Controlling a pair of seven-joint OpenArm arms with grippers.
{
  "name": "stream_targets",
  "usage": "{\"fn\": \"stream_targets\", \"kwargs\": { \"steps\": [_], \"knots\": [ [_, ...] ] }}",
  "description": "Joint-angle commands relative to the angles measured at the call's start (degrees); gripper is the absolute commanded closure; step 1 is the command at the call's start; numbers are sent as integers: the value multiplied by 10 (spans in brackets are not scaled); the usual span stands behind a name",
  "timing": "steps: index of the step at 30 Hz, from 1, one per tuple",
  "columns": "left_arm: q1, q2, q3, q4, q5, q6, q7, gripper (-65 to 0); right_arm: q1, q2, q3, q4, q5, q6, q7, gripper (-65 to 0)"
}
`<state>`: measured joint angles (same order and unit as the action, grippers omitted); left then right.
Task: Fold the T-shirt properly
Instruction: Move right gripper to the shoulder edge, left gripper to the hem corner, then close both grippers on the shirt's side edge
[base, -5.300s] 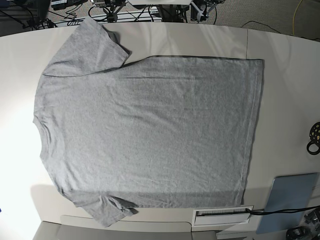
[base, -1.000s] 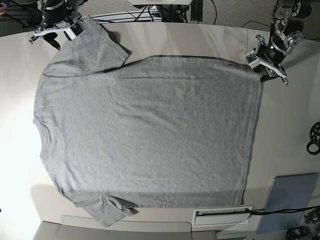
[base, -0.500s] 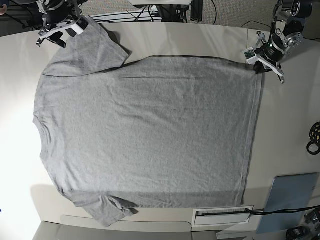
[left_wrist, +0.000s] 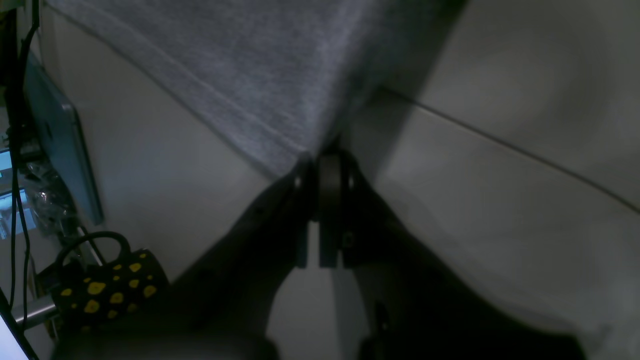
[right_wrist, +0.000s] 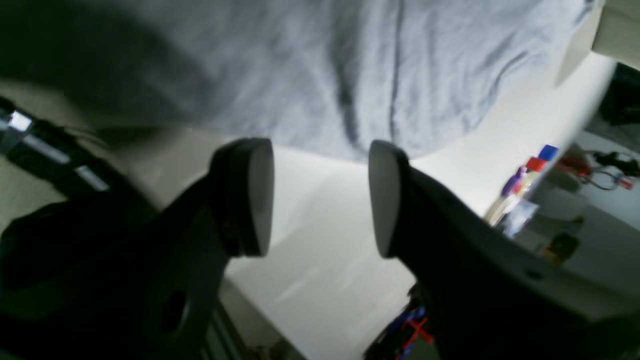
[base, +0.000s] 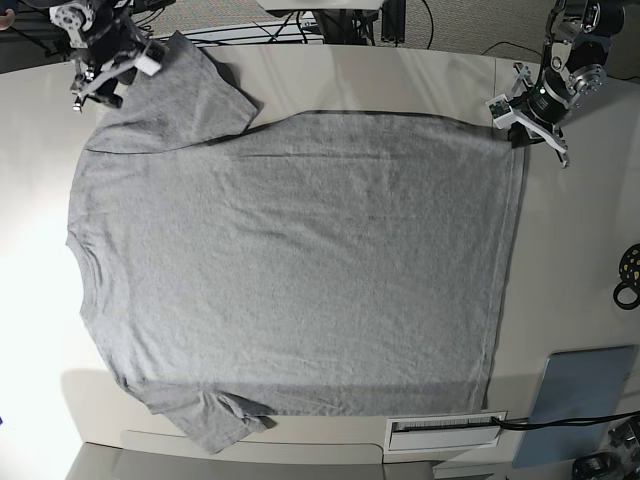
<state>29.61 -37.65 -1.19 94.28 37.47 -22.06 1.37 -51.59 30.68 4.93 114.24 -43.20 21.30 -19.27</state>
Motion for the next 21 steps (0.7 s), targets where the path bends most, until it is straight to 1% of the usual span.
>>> {"fn": "stream_targets", "kwargs": {
  "steps": [1, 3, 5, 7, 10, 14, 19, 21],
  "knots": [
    [10, -3, 3, -6, 3, -37, 16, 0, 2, 10, -1, 1, -1, 5, -2, -303],
    [10, -3, 3, -6, 3, -37, 16, 0, 13, 22, -13, -8, -1, 16, -3, -303],
    [10, -3, 3, -6, 3, -37, 16, 0, 24, 37, -30, -16, -1, 17, -5, -303],
    [10, -3, 3, -6, 3, -33, 16, 0, 39, 49, -52, -25, -1, 17, -19, -303],
    [10, -3, 3, -6, 3, -33, 16, 0, 68, 59, -89, -48, -1, 17, -41, -303],
    [10, -3, 3, -6, 3, -33, 16, 0, 109, 61, -136, -76, -1, 17, -52, -303],
    [10, -3, 3, -6, 3, -33, 16, 0, 147, 61, -187, -82, 0, 17, -69, -303],
    [10, -3, 3, -6, 3, -33, 16, 0, 156, 61, -195, -82, 17, 17, -77, -303]
  ]
}}
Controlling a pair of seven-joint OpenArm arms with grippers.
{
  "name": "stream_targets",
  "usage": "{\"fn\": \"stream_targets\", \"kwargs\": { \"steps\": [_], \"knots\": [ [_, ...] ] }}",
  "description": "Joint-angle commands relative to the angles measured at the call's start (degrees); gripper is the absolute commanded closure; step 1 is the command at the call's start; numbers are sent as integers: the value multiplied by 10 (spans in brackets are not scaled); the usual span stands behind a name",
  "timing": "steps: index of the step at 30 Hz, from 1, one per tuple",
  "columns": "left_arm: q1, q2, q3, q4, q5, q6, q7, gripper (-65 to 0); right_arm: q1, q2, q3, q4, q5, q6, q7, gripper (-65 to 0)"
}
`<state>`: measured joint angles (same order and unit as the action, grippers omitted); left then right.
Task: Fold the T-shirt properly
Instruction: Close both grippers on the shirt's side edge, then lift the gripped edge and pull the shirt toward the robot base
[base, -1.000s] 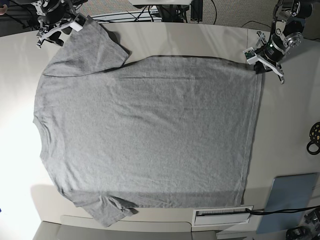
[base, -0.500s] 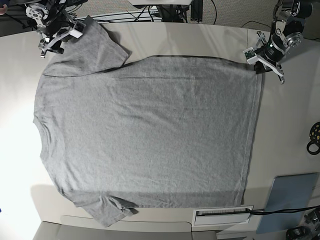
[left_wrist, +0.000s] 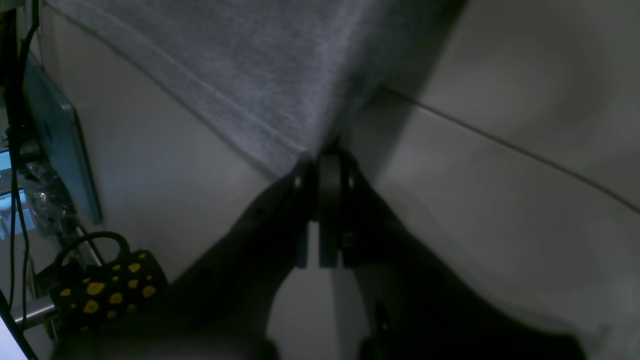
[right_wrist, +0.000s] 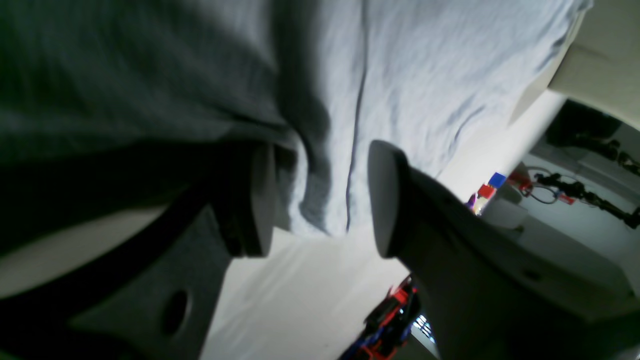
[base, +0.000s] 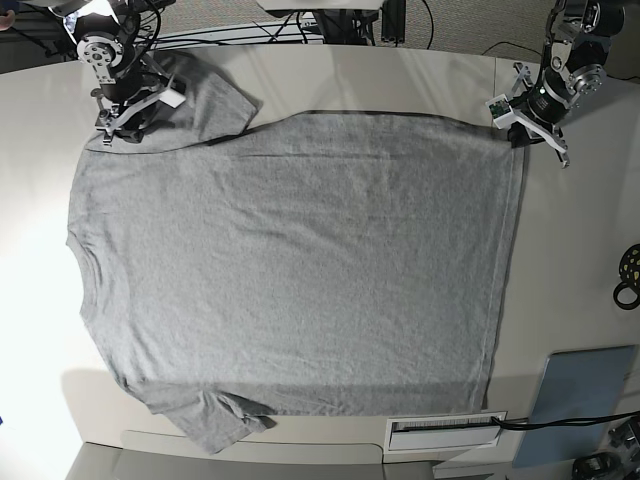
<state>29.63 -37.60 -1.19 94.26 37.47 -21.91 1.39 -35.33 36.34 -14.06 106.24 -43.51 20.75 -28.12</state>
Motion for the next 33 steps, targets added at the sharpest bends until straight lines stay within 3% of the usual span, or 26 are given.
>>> {"fn": "stream_targets", "kwargs": {
  "steps": [1, 7, 17, 22, 24, 30, 33],
  "knots": [
    [10, -3, 3, -6, 3, -35, 16, 0, -5, 5, -5, -2, 25, 22, 11, -303],
    [10, -3, 3, -6, 3, -35, 16, 0, -5, 5, -5, -2, 26, 22, 12, -297],
    [10, -3, 3, -6, 2, -35, 15, 0, 2, 5, -5, -2, 73, 22, 41, -125],
    [10, -3, 3, -6, -7, -35, 14, 0, 3, 5, -5, -2, 86, 22, 8, -4],
    [10, -3, 3, -6, -22, -35, 10, 0, 2, 5, -5, -2, 86, 21, -2, 0],
    [20, -5, 3, -4, -64, -36, 17, 0, -12, 9, -5, 17, 83, -50, -69, 0],
    [46, -7, 2, 18, -88, -56, 59, 0, -45, 23, -5, 51, 83, -71, -95, 0]
  ]
}}
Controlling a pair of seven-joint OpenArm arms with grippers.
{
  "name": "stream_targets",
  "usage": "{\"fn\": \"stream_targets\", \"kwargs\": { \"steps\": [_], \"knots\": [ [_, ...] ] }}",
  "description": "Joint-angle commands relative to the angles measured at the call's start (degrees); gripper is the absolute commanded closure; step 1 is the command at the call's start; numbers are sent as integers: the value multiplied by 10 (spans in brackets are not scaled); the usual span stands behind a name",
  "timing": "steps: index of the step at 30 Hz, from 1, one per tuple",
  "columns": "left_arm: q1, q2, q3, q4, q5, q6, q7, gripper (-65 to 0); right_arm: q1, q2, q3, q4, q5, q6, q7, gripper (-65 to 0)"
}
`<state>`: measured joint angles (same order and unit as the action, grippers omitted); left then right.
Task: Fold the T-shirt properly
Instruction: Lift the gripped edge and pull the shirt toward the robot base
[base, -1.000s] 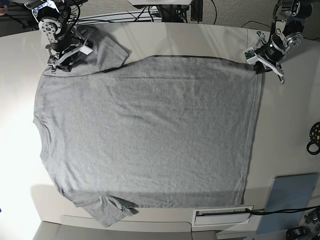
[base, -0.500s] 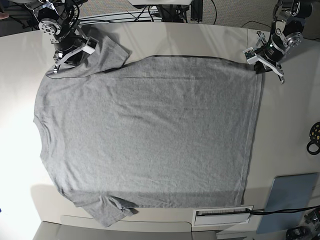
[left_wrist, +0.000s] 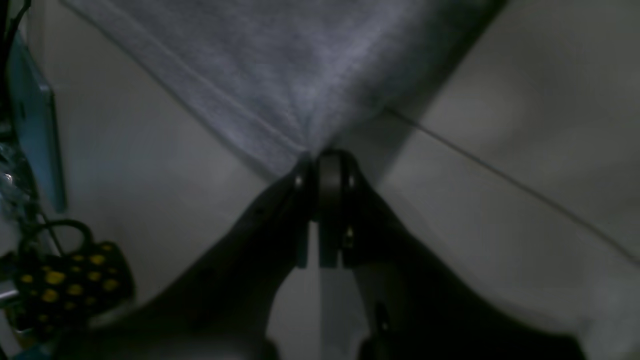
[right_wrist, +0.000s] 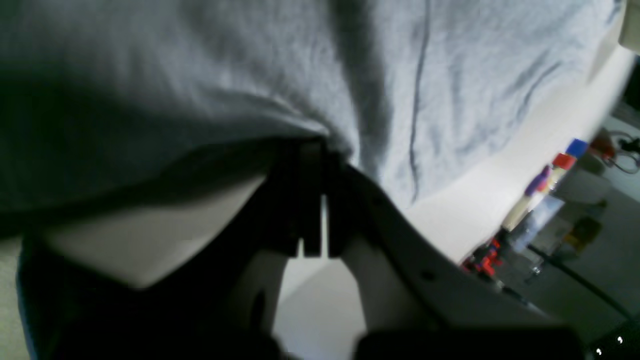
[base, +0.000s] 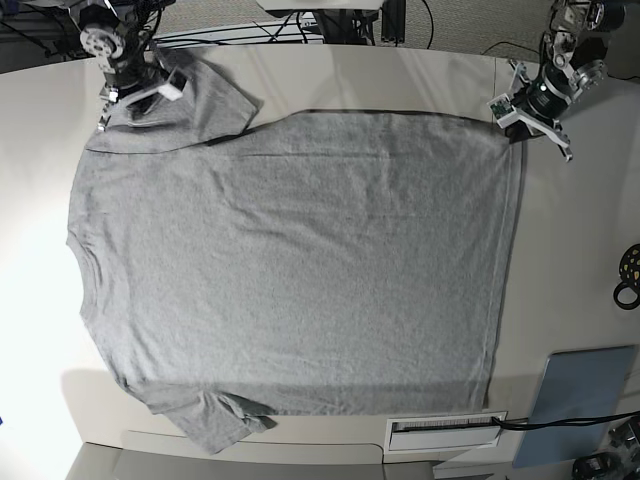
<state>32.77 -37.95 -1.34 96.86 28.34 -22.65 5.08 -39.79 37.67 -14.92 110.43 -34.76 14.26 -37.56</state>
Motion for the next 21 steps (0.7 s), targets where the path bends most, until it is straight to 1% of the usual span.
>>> {"fn": "stream_targets", "kwargs": {
  "steps": [1, 4, 8, 12, 14, 16, 19, 21],
  "knots": [
    [26, -3, 1, 2, -11, -56, 32, 0, -14, 16, 4, 18, -7, -15, -6, 0],
    [66, -3, -18, 34, -62, -70, 40, 0, -53, 35, 4, 40, -12, -48, -14, 0],
    [106, -3, -64, 63, -120, -76, 40, 0, -102, 52, 4, 61, -13, -69, -21, 0],
    [132, -3, -117, 77, -157, -134, 39, 0, -150, 67, 4, 85, -17, -108, -32, 0],
    [142, -3, -140, 81, -170, -149, 39, 0, -176, 69, 4, 97, -33, -125, -35, 0],
    [154, -3, -158, 85, -172, -149, 39, 0, -200, 70, 4, 108, -48, -135, -43, 0],
    [168, -3, -179, 92, -173, -150, 39, 0, -231, 69, 4, 113, -68, -158, -45, 0],
    [171, -3, -187, 95, -172, -150, 39, 0, -249, 69, 4, 113, -69, -170, -47, 0]
  ]
}}
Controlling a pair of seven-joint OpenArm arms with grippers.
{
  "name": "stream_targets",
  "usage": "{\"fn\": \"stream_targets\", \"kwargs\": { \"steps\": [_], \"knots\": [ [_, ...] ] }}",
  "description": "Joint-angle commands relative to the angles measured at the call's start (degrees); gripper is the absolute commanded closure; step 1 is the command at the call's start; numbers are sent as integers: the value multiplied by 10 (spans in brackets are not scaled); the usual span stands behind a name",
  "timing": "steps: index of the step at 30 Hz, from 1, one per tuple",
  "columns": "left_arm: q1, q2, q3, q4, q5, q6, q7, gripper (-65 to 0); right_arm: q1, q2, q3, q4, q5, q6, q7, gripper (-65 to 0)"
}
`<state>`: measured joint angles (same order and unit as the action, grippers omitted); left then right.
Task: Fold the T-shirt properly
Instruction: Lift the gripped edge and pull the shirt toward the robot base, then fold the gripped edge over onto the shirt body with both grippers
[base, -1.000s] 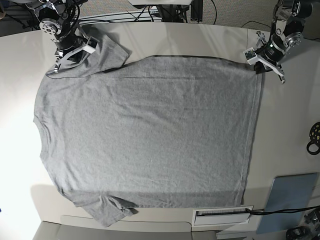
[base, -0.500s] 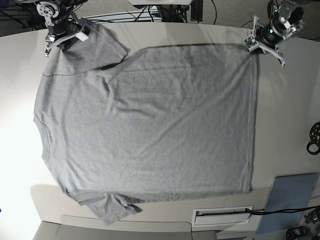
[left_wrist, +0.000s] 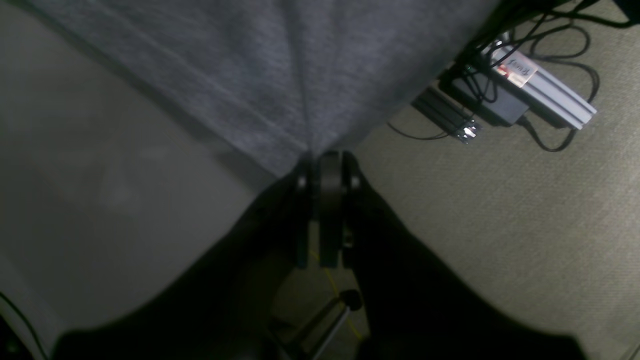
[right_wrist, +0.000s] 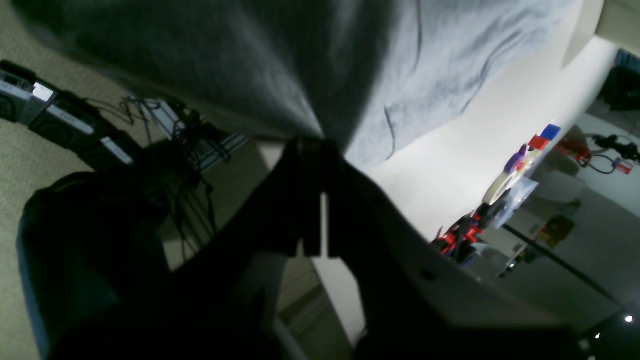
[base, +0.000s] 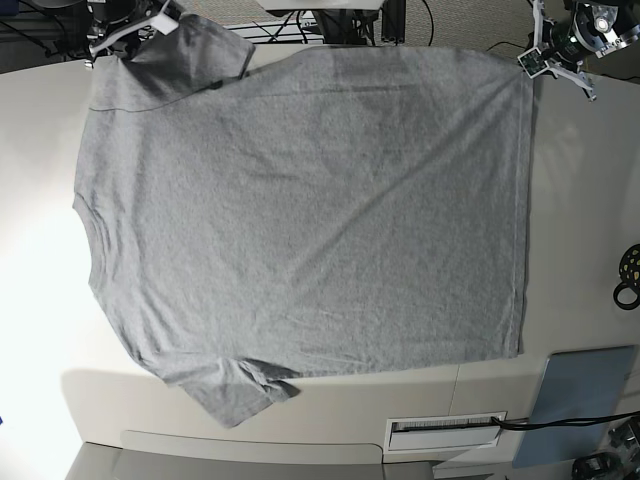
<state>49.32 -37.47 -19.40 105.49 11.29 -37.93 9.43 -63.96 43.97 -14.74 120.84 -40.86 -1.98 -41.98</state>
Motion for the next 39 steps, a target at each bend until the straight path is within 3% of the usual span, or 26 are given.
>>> {"fn": "stream_targets", "kwargs": {
  "steps": [1, 7, 12, 21, 27, 39],
  "knots": [
    [7, -8, -8, 9, -2, 3, -4, 0, -16, 6, 2, 9, -8, -11, -4, 0],
    [8, -8, -8, 11, -2, 11, -4, 0, -49, 6, 2, 9, -51, -72, -6, 0],
    [-9, -8, -8, 15, -20, 43, -3, 0, -27, 7, 2, 9, -87, -129, -16, 0],
    [-69, -7, -8, 15, -123, 114, 55, 0, 110, 6, 2, 8, -50, -123, -24, 0],
    [-104, -5, -7, 14, -149, 111, 57, 0, 199, 4, 2, -8, 15, -82, 33, 0],
    [-168, -3, -6, -19, -204, 111, 56, 0, 331, -25, 2, -44, 97, -42, 81, 0]
  ]
}}
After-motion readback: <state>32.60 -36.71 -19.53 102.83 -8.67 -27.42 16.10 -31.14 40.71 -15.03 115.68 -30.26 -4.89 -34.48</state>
